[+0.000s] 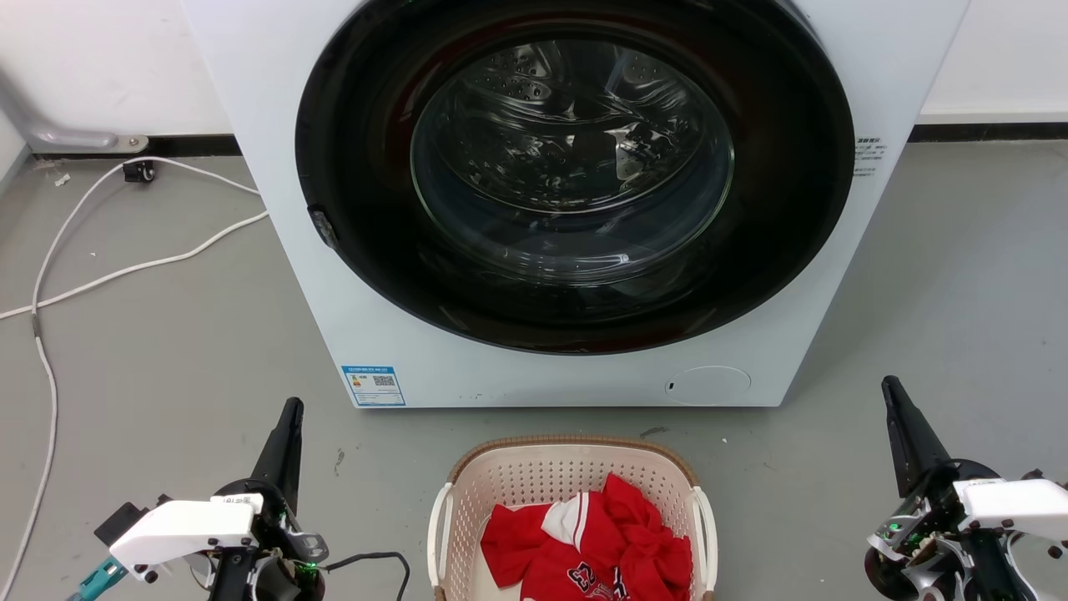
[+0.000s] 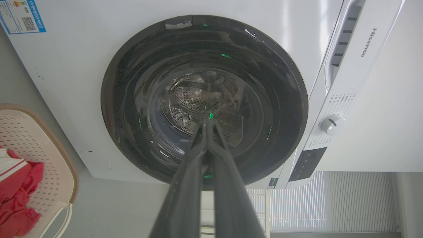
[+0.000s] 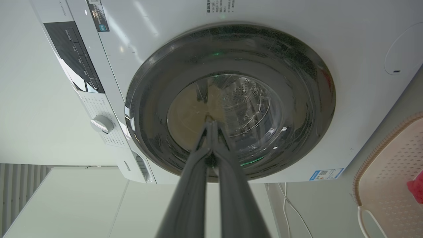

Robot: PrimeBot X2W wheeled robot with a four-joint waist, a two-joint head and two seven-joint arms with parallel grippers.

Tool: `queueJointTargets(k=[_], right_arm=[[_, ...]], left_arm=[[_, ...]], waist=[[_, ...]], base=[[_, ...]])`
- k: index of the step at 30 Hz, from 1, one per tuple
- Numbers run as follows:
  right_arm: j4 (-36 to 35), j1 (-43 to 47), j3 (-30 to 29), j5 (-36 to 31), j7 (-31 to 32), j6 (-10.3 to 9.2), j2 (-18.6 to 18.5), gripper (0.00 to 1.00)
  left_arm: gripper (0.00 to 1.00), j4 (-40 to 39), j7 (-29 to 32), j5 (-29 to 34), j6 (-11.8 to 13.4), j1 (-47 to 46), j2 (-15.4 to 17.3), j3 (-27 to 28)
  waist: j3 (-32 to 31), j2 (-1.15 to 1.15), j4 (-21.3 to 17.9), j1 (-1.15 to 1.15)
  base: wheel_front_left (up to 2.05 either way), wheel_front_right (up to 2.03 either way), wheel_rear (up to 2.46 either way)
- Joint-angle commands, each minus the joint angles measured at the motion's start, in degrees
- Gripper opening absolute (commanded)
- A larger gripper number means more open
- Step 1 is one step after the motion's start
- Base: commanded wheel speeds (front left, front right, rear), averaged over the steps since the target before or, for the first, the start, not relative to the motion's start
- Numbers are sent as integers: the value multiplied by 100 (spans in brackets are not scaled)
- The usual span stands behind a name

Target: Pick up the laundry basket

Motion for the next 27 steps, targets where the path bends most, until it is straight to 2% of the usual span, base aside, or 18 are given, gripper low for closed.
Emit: queueJointTargets(k=[1,27], right_arm=[[8,-56,-9,-28,28,0,18,0],[8,-59,-32,-42,42,0,36,0]], left_arm=[[0,7,20,26,-23,-57,-8,17],[0,8,28,45,-23,-59,-20,36]], waist=[[0,0,0,0],[0,0,0,0]], base=[[0,0,0],[0,0,0]])
